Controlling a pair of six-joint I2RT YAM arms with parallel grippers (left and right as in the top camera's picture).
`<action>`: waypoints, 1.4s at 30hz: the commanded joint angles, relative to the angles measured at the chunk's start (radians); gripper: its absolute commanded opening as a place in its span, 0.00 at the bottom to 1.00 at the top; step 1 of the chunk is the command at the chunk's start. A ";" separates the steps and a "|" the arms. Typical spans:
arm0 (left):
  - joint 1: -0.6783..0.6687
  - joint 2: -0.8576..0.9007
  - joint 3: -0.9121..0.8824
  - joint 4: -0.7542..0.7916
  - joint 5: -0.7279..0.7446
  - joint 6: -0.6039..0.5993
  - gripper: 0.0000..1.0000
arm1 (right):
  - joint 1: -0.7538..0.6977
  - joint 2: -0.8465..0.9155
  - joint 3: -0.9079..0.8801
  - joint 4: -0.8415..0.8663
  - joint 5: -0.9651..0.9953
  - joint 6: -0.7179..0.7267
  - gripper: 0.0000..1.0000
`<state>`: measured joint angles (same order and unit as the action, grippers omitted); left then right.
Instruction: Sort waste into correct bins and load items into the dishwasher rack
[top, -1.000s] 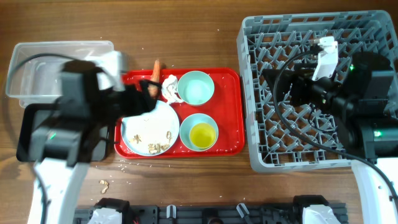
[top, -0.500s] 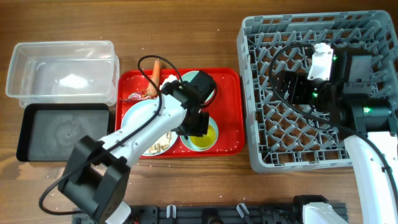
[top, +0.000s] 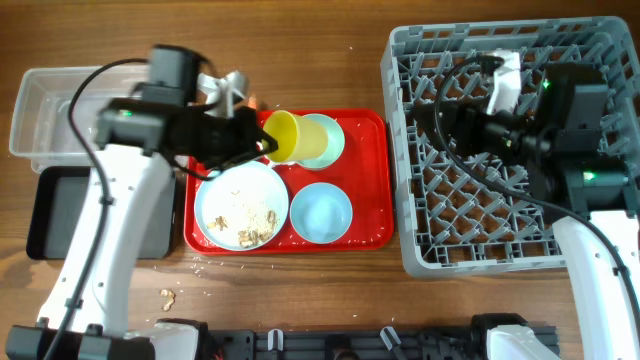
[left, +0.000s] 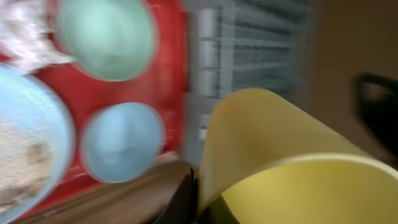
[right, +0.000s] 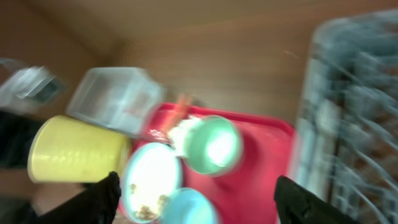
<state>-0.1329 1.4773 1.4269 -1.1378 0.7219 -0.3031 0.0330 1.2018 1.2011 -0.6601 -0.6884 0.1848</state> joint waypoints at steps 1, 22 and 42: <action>0.118 0.012 0.000 -0.004 0.553 0.143 0.04 | 0.095 0.041 0.016 0.167 -0.387 0.003 0.79; 0.045 0.011 0.000 -0.004 0.698 0.143 0.04 | 0.351 0.181 0.016 0.577 -0.531 0.129 0.81; 0.053 0.011 0.000 0.001 0.698 0.139 1.00 | 0.215 0.117 0.016 0.516 -0.550 0.129 0.43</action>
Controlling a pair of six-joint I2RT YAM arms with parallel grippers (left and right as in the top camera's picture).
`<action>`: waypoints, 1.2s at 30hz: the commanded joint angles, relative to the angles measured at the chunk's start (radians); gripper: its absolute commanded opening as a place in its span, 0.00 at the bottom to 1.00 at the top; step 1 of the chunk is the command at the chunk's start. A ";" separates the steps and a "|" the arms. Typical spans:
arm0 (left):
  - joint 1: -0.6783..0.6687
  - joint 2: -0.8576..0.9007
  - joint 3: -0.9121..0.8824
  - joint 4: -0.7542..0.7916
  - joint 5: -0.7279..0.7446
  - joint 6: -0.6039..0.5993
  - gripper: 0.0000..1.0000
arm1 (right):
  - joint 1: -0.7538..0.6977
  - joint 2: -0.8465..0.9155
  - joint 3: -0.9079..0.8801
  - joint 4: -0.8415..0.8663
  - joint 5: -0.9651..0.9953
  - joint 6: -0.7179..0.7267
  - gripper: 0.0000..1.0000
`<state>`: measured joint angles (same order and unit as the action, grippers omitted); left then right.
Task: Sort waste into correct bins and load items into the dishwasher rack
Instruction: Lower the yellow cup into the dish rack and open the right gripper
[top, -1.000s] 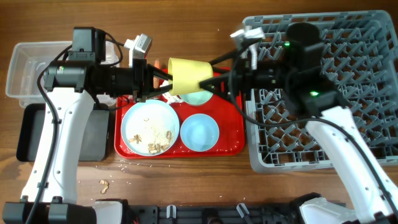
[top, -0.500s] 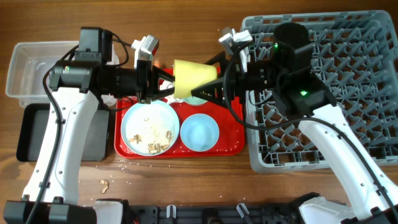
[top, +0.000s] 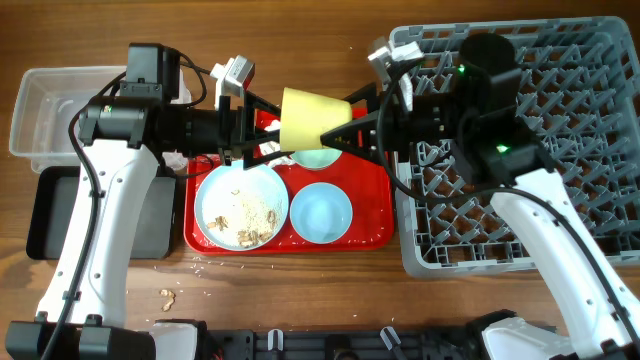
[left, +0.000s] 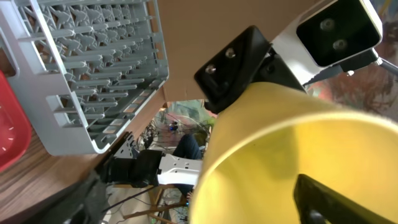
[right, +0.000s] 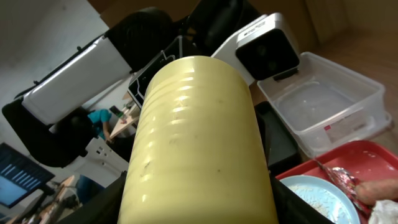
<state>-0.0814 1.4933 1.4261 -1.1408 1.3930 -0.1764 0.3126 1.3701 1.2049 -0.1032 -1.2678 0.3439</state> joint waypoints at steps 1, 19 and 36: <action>0.011 -0.005 0.001 0.007 0.022 0.013 1.00 | -0.091 -0.066 0.013 -0.086 0.064 -0.035 0.41; 0.097 -0.005 0.001 0.006 -0.067 0.013 1.00 | -0.183 -0.023 0.012 -1.042 1.322 0.153 0.43; 0.097 -0.026 0.001 0.023 -0.240 0.013 1.00 | -0.175 -0.052 0.098 -0.930 1.136 0.026 0.69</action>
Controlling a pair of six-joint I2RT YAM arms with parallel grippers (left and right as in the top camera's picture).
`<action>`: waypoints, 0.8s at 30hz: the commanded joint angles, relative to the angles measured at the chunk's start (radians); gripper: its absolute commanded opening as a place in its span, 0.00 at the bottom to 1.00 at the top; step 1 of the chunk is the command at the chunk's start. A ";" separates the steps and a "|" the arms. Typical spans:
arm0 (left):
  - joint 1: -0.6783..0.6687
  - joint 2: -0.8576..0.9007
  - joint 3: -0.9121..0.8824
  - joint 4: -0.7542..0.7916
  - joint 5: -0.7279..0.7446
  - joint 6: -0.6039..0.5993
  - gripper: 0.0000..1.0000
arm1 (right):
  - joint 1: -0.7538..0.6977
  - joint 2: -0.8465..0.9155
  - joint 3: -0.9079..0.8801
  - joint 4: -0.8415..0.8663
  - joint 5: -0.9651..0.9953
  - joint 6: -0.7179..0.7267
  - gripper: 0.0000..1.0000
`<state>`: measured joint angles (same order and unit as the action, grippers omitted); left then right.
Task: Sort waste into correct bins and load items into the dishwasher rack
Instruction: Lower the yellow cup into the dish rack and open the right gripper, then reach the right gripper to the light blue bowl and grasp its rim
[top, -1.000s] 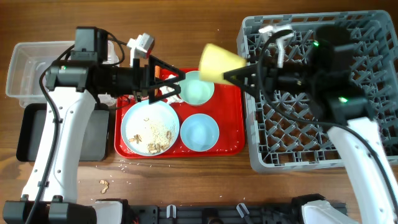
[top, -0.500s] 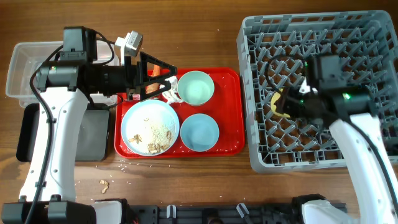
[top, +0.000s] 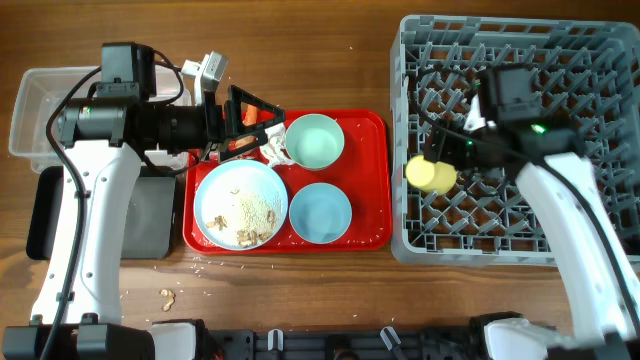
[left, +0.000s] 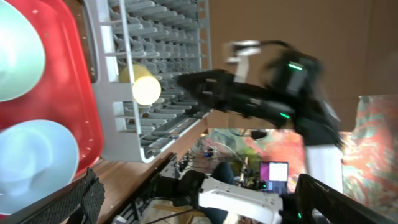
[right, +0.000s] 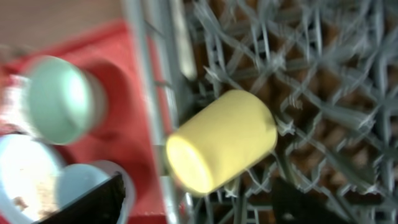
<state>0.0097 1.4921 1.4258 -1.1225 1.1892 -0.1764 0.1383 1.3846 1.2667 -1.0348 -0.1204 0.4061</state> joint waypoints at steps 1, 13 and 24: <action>0.006 -0.024 0.002 0.004 -0.036 0.013 1.00 | 0.000 -0.069 0.036 -0.006 -0.012 -0.037 0.69; 0.005 -0.025 0.002 -0.010 -0.100 0.012 0.99 | 0.227 0.105 0.032 -0.011 -0.015 -0.040 0.31; -0.014 -0.086 0.002 -0.204 -0.563 -0.017 1.00 | 0.299 0.233 -0.034 -0.170 0.124 0.121 0.24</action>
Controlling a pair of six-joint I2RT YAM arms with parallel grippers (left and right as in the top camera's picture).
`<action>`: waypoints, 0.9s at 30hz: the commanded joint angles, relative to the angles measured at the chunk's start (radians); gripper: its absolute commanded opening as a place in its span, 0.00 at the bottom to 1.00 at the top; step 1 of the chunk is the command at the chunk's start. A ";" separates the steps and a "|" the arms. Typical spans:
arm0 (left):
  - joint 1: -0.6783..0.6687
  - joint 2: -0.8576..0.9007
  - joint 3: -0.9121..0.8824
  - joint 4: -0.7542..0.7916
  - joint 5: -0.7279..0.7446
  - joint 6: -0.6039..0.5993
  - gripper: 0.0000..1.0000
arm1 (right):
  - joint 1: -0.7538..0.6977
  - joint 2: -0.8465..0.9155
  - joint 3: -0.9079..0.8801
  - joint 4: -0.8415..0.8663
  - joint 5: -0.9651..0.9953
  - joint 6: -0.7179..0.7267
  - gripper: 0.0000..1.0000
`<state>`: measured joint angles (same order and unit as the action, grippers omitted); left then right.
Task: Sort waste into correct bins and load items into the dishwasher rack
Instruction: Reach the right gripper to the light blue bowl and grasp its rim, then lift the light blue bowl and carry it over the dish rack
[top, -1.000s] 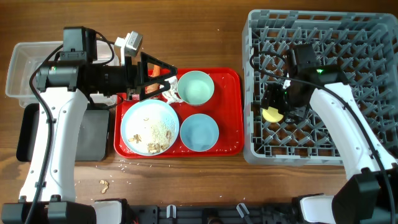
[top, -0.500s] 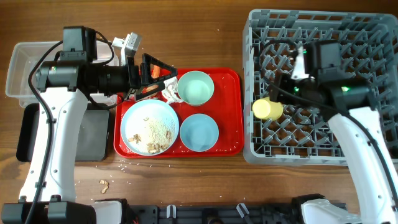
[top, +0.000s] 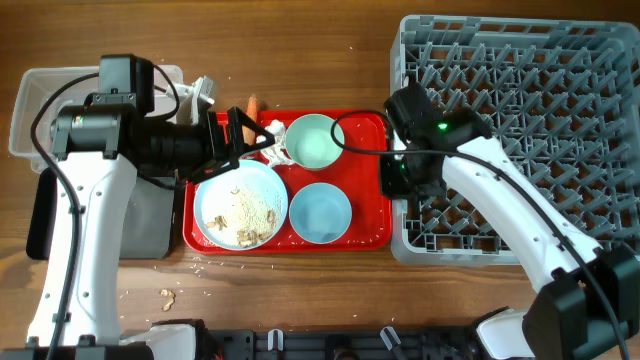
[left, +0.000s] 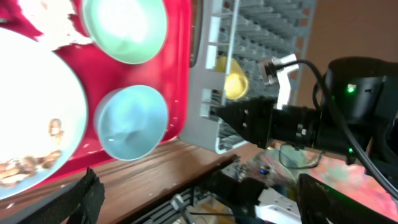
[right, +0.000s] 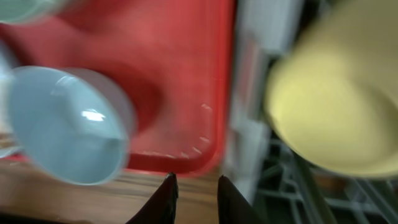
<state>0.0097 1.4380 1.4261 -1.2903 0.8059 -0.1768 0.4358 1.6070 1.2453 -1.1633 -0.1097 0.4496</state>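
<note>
The yellow cup (right: 336, 99) lies in the grey dishwasher rack (top: 520, 120) at its left edge, and it also shows in the left wrist view (left: 233, 78). In the overhead view my right arm hides it. My right gripper (top: 393, 178) hangs at the rack's left wall, jaws a narrow gap apart with nothing between them. The red tray (top: 372, 180) holds a crumb-strewn plate (top: 240, 205), a green bowl (top: 315, 140), a blue bowl (top: 320, 212) and crumpled foil (top: 270, 148). Wide open and empty, my left gripper (top: 240, 135) hovers over the tray's back left.
A clear bin (top: 30, 100) and a black bin (top: 40, 215) stand left of the tray. An orange scrap (top: 250, 103) lies behind the tray. Crumbs (top: 165, 297) dot the table in front.
The yellow cup has left my right gripper and now rests in the rack. The right gripper has narrowed and moved left to the rack's edge. My left gripper shifted slightly over the tray.
My left gripper first held the yellow cup over the tray. Then both grippers met at the cup in mid-air between tray and rack. Later the right gripper held it over the rack while the left stood open by the tray. Now the cup lies in the rack.
</note>
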 joint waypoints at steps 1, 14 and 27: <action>-0.028 -0.032 0.001 -0.048 -0.240 -0.040 1.00 | 0.002 0.011 -0.012 -0.052 0.121 0.077 0.24; -0.405 -0.030 -0.129 0.050 -0.677 -0.323 0.68 | -0.049 -0.229 0.090 0.133 0.100 0.026 0.47; -0.292 -0.082 -0.143 0.184 -0.700 -0.347 0.79 | -0.013 -0.237 0.043 0.145 -0.184 -0.135 0.62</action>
<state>-0.4137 1.4139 1.1217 -1.0607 0.1349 -0.5320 0.3450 1.2415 1.3312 -0.9833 -0.2043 0.3485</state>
